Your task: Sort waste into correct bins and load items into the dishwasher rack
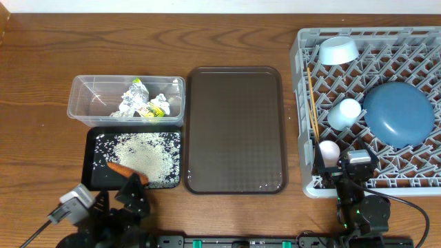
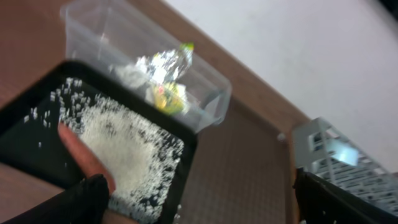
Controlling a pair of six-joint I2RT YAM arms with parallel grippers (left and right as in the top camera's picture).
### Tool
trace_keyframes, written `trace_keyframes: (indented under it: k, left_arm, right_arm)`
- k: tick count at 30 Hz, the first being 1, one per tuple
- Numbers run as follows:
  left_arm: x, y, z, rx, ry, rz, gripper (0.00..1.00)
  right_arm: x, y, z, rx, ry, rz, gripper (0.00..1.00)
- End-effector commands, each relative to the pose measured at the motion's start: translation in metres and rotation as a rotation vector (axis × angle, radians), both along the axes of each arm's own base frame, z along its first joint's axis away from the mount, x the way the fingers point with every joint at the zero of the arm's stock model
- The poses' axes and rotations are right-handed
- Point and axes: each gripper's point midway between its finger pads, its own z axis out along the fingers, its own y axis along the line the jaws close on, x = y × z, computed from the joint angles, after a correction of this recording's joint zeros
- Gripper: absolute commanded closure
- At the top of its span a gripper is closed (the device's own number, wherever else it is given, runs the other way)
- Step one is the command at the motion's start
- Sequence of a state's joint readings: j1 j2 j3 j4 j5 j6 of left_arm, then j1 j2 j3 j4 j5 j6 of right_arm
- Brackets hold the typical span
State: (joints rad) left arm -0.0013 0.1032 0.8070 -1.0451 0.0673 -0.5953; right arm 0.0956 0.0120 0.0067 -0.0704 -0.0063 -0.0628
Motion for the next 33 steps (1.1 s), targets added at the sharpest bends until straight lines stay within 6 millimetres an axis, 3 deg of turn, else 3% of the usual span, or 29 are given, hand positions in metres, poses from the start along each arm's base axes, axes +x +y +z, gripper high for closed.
trace_keyframes:
  k: [1, 6, 9, 15, 21, 30, 33]
  left_arm:
    - [0.005, 0.003, -0.019, -0.022, -0.001, 0.027, 0.03]
    - [0.017, 0.003, -0.043, -0.024, 0.007, 0.028, 0.03]
    - [0.031, 0.003, -0.047, -0.025, -0.024, 0.028, 0.03]
    - [0.073, 0.002, -0.024, -0.029, -0.25, 0.023, 0.03]
    - [0.1, 0.002, -0.01, -0.031, -0.467, 0.02, 0.03]
    - [0.117, 0.001, -0.054, -0.027, -0.485, 0.016, 0.03]
    - [0.117, 0.0, -0.059, 0.027, -0.468, 0.0, 0.03]
  right_arm:
    - [0.0, -0.001, 0.0, -0.011, -0.002, -0.006, 0.01]
    - [0.0, -0.001, 0.0, -0.011, -0.002, -0.006, 0.01]
    - [0.0, -0.001, 0.0, -0.011, -0.002, -0.006, 0.01]
    - [0.0, -0.001, 0.0, -0.011, -0.002, -0.006, 0.01]
    - [0.0, -0.001, 0.0, -0.011, -0.002, -0.006, 0.01]
    - [0.0, -0.001, 0.0, -0.011, -0.002, -0.006, 0.01]
    - [0.0, -0.001, 0.0, -0.011, -0.002, -0.006, 0.01]
